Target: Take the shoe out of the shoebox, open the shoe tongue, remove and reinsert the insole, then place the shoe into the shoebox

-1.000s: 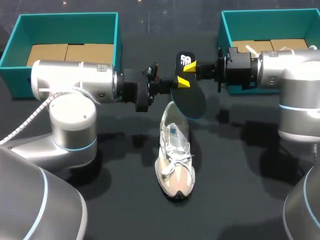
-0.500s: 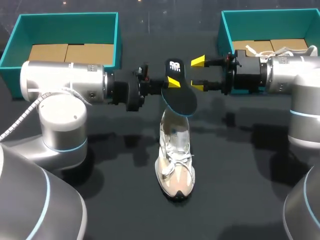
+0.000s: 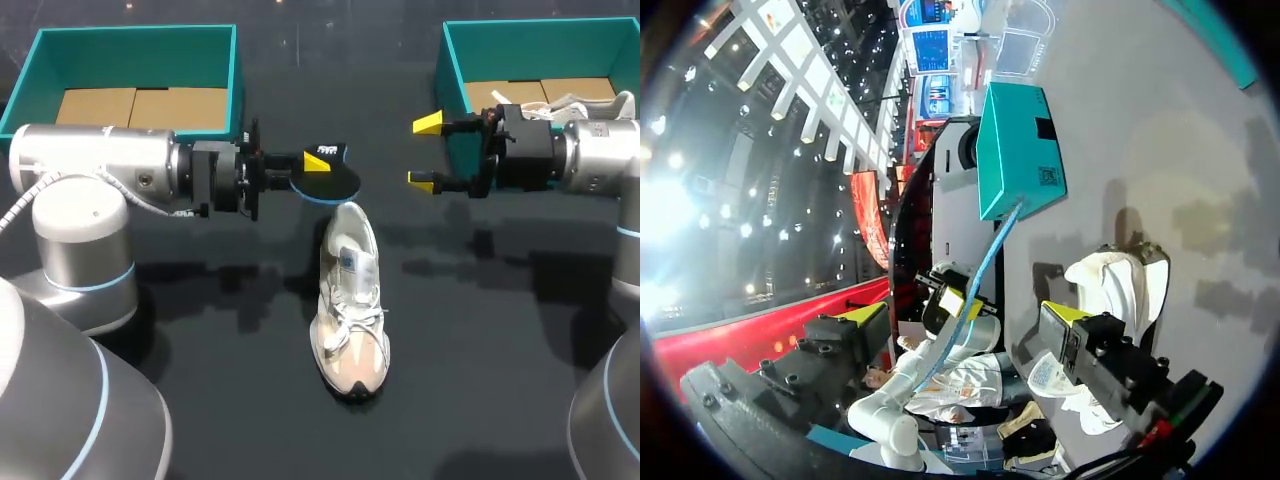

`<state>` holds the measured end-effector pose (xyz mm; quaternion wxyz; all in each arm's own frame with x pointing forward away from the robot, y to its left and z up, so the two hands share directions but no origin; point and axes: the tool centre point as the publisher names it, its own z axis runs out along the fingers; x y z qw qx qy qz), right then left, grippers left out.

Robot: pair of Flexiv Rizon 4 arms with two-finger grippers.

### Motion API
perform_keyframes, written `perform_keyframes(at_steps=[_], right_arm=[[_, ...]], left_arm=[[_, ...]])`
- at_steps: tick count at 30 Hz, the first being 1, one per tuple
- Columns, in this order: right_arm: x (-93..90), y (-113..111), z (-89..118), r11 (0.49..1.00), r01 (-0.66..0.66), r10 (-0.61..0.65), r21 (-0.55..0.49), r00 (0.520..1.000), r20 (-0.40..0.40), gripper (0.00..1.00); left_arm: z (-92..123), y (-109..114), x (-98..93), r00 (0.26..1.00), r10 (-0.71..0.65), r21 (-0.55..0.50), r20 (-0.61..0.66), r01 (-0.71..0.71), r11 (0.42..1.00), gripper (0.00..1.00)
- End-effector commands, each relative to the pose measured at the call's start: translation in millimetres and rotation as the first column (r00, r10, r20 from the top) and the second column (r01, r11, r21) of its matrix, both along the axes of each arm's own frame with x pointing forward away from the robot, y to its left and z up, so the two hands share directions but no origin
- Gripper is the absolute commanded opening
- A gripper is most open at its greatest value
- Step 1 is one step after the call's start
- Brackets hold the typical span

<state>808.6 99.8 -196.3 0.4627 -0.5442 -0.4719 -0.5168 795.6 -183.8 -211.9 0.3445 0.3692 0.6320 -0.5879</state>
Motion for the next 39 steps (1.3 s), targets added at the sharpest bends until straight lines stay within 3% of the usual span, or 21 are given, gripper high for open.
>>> perform_keyframes(at_steps=[1, 11, 16, 20, 27, 39], right_arm=[[-3.2, -0.8, 1.5, 1.0, 0.004, -0.004, -0.004, 1.0, 0.0, 1.0], [-3.2, -0.8, 1.5, 1.0, 0.004, -0.004, -0.004, 1.0, 0.0, 1.0], [-3.2, -0.8, 1.5, 1.0, 0.004, -0.004, -0.004, 1.0, 0.0, 1.0], [-3.2, -0.8, 1.5, 1.0, 0.004, -0.004, -0.004, 1.0, 0.0, 1.0], [-3.2, -0.8, 1.5, 1.0, 0.004, -0.004, -0.004, 1.0, 0.0, 1.0], [-3.2, -0.8, 1.5, 1.0, 0.004, -0.004, -0.004, 1.0, 0.0, 1.0]], left_arm=[[0.0, 3.3, 8.3, 0.993, -0.066, -0.03, -0.095, 0.063, 0.998, 0.0], [0.0, 3.3, 8.3, 0.993, -0.066, -0.03, -0.095, 0.063, 0.998, 0.0], [5.3, -3.0, 3.6, 0.994, -0.091, 0.054, -0.058, 0.094, 0.994, 0.0], [15.5, -9.3, 2.3, 0.963, -0.072, 0.073, -0.259, 0.094, 0.993, 0.0], [19.3, -12.3, 3.0, 0.827, -0.006, 0.091, -0.562, 0.069, 0.993, 0.0], [33.9, -9.0, 6.3, 0.561, 0.021, 0.076, -0.828, 0.075, 0.994, 0.0]])
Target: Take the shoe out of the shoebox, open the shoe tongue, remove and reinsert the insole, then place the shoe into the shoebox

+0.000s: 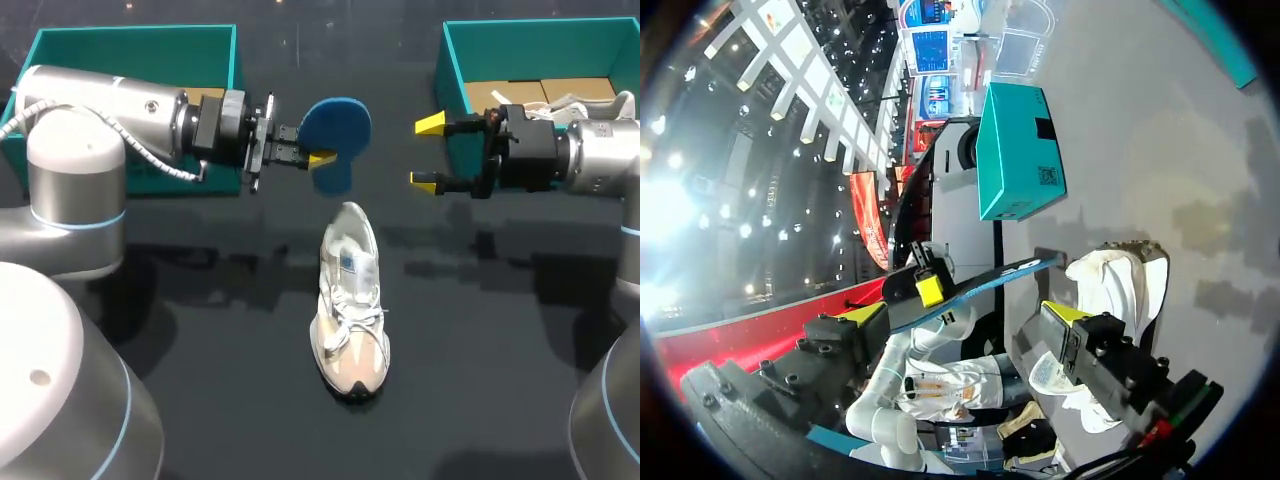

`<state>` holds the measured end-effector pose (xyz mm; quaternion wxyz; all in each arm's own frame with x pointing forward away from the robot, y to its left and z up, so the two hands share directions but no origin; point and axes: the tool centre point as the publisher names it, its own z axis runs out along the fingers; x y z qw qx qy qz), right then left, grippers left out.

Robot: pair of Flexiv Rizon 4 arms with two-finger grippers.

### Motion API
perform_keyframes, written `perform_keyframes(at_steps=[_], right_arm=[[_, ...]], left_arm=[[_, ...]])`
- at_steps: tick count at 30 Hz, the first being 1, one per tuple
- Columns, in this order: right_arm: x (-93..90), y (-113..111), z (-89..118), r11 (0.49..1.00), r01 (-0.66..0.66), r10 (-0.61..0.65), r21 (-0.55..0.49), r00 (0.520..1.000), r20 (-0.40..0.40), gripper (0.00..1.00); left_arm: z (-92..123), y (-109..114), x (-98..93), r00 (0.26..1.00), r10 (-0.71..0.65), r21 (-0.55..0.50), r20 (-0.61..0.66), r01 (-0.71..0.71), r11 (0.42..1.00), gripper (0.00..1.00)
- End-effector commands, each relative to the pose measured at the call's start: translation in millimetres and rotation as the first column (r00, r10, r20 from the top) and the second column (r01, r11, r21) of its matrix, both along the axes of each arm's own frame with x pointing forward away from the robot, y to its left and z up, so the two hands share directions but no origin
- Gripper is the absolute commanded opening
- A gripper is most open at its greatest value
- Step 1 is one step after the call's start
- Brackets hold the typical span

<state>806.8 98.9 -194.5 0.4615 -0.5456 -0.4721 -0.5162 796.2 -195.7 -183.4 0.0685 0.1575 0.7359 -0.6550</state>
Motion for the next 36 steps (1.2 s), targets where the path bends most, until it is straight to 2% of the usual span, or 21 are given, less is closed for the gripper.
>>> perform_keyframes(at_steps=[1, 3, 7, 10, 24, 30, 36], right_arm=[[-1.4, 0.0, -0.3, 1.0, 0.002, -0.002, -0.001, 1.0, 0.0, 1.0], [-1.4, 0.0, -0.3, 1.0, 0.002, -0.002, -0.001, 1.0, 0.0, 1.0], [-1.4, 0.0, -0.3, 1.0, 0.002, -0.002, -0.001, 1.0, 0.0, 1.0], [-1.4, 0.0, -0.3, 1.0, 0.002, -0.002, -0.001, 1.0, 0.0, 1.0], [-1.4, 0.0, -0.3, 1.0, 0.002, -0.002, -0.001, 1.0, 0.0, 1.0], [-1.4, 0.0, -0.3, 1.0, 0.002, -0.002, -0.001, 1.0, 0.0, 1.0], [-1.4, 0.0, -0.3, 1.0, 0.002, -0.002, -0.001, 1.0, 0.0, 1.0]], left_arm=[[8.7, 1.8, 6.3, 0.962, -0.001, 0.009, -0.273, 0.003, 1.0, 0.0], [14.7, 0.6, 6.6, 0.936, 0.014, 0.008, -0.353, -0.012, 1.0, 0.0], [26.0, 1.8, 9.3, 0.837, 0.028, 0.001, -0.547, -0.033, 0.999, 0.0], [29.1, 2.4, 11.7, 0.773, 0.033, 0.006, -0.633, -0.038, 0.999, 0.0], [29.6, 2.5, 11.3, 0.782, 0.031, 0.007, -0.622, -0.034, 0.999, 0.0], [31.9, 1.1, 12.8, 0.583, 0.034, 0.042, -0.812, -0.001, 0.999, 0.0], [37.6, 3.4, 12.4, 0.389, 0.046, 0.051, -0.92, 0.003, 0.999, 0.0]])
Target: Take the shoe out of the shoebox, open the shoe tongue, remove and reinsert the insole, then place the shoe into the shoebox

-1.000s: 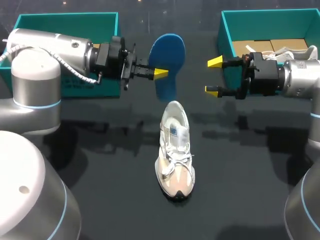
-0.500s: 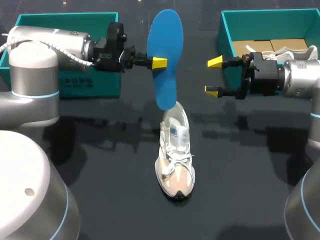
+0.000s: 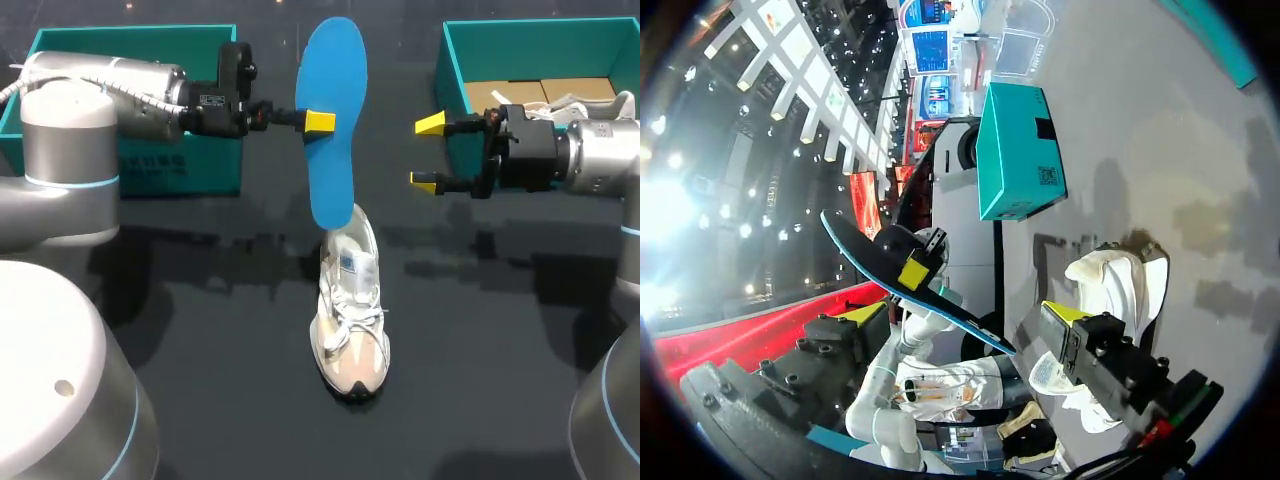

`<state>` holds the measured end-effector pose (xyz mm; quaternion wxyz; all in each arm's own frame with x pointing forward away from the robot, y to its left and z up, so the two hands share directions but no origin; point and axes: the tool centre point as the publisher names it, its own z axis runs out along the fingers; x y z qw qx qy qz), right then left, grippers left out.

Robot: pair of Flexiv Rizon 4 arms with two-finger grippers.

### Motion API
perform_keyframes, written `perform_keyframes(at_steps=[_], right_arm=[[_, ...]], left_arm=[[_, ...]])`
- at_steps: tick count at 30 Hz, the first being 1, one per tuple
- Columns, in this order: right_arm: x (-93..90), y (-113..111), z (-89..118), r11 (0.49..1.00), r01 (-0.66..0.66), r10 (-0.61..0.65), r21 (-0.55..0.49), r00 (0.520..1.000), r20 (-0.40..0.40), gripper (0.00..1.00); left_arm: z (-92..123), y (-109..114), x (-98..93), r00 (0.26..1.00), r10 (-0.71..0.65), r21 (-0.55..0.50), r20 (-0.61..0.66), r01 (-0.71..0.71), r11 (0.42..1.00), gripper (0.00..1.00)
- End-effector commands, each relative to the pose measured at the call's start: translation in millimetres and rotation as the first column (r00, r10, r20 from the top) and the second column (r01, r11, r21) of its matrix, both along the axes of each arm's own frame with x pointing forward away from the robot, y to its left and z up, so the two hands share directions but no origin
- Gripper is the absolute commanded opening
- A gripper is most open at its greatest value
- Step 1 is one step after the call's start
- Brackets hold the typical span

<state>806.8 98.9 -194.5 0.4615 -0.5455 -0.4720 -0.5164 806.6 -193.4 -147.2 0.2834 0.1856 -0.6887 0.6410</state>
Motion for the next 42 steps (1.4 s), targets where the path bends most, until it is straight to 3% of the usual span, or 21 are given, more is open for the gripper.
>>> perform_keyframes(at_steps=[1, 7, 14, 19, 34, 42], right_arm=[[-1.5, 0.0, -0.2, 1.0, 0.002, -0.002, -0.001, 1.0, 0.0, 1.0], [-1.5, 0.0, -0.2, 1.0, 0.002, -0.002, -0.001, 1.0, 0.0, 1.0], [-1.5, 0.0, -0.2, 1.0, 0.002, -0.002, -0.001, 1.0, 0.0, 1.0], [-1.5, 0.0, -0.2, 1.0, 0.002, -0.002, -0.001, 1.0, 0.0, 1.0], [-1.5, 0.0, -0.2, 1.0, 0.002, -0.002, -0.001, 1.0, 0.0, 1.0], [-5.0, -10.6, 20.4, 0.982, -0.004, 0.005, -0.188, 1.0, 0.002, 1.0]], left_arm=[[1.7, 1.9, 1.8, 0.98, -0.012, 0.012, -0.201, 0.015, 1.0, 0.0], [-0.1, 5.5, 1.5, 0.931, -0.008, 0.039, -0.365, 0.023, 0.999, 0.0], [-13.2, 9.1, -4.8, 0.881, 0.022, 0.08, -0.473, 0.018, 0.997, 0.0], [-19.8, 11.0, -8.2, 0.796, 0.025, 0.093, -0.605, 0.039, 0.995, 0.0], [-42.3, -2.9, -3.5, 0.627, 0.09, 0.13, -0.774, 0.018, 0.991, 0.0], [-50.5, -3.4, -10.2, 0.636, 0.067, 0.102, -0.769, 0.019, 0.995, 0.0]])
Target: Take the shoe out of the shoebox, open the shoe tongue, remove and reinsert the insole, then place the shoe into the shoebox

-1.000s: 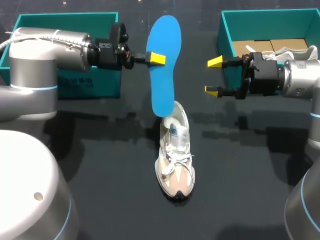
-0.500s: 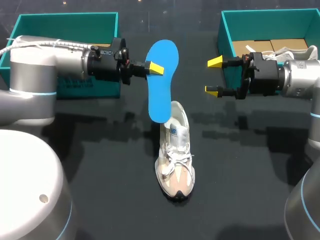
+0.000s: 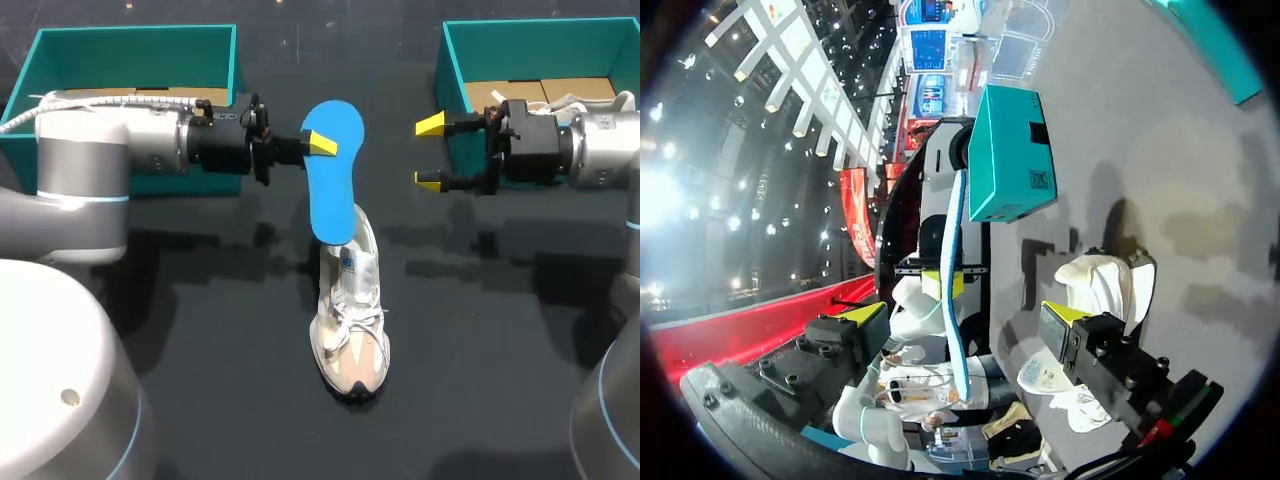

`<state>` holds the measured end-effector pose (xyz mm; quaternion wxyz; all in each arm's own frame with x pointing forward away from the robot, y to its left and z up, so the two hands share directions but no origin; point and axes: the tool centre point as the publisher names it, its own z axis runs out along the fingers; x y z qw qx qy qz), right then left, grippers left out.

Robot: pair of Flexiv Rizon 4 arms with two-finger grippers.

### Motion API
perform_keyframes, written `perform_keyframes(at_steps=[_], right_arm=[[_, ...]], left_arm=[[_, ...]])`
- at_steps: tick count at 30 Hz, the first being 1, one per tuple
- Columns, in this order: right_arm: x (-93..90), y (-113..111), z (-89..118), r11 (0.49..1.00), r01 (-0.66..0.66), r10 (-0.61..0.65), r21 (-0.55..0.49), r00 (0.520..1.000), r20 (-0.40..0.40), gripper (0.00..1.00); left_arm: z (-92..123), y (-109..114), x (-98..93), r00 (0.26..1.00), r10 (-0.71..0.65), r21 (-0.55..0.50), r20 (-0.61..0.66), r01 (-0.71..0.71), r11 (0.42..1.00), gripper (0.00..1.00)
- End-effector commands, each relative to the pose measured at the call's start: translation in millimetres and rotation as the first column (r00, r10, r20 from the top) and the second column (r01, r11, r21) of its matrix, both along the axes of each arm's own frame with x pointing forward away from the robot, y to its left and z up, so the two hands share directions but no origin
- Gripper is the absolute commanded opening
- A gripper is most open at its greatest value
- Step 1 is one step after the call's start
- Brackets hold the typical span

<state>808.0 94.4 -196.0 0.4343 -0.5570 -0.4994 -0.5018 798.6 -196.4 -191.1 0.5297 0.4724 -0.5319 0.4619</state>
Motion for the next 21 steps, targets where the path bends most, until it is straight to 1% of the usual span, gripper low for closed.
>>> perform_keyframes(at_steps=[1, 5, 6, 7, 9, 14, 18, 21], right_arm=[[-6.4, -7.6, 24.5, 0.992, -0.004, 0.001, -0.127, 1.0, -0.025, 1.0], [-6.6, -14.6, 36.6, 0.972, -0.017, 0.003, -0.236, 0.998, -0.06, 1.0], [-6.8, -16.8, 42.1, 0.959, -0.021, 0.001, -0.282, 0.997, -0.073, 1.0], [-7.0, -17.8, 44.8, 0.953, -0.023, 0.001, -0.301, 0.997, -0.073, 1.0], [-7.4, -20.3, 52.4, 0.928, -0.031, -0.005, -0.372, 0.995, -0.097, 1.0], [-8.8, -23.6, 69.7, 0.853, -0.053, -0.012, -0.519, 0.993, -0.121, 1.0], [-7.4, -19.1, 90.4, 0.731, -0.077, -0.053, -0.678, 0.984, -0.169, 1.0], [-6.6, -12.7, 105.5, 0.637, -0.076, -0.088, -0.767, 0.981, -0.171, 1.0]], left_arm=[[-7.2, -0.3, -3.1, 1.0, -0.004, -0.024, 0.006, 0.004, 1.0, 0.0], [-9.2, -0.2, -5.5, 1.0, -0.007, -0.046, -0.005, 0.007, 0.999, 0.0], [-9.3, -0.2, -5.8, 1.0, -0.003, -0.052, -0.006, 0.003, 0.999, 0.0], [-9.5, -0.2, -6.0, 1.0, -0.001, -0.057, -0.009, 0.001, 0.998, 0.0], [-9.9, -0.5, -6.3, 1.0, 0.006, -0.069, -0.022, -0.007, 0.998, 0.0], [-9.3, -2.7, -7.7, 0.999, 0.012, -0.079, -0.039, -0.015, 0.997, 0.0], [-9.3, -2.7, -7.7, 0.999, 0.012, -0.079, -0.039, -0.015, 0.997, 0.0], [-9.3, -2.7, -7.7, 0.999, 0.012, -0.079, -0.039, -0.015, 0.997, 0.0]])
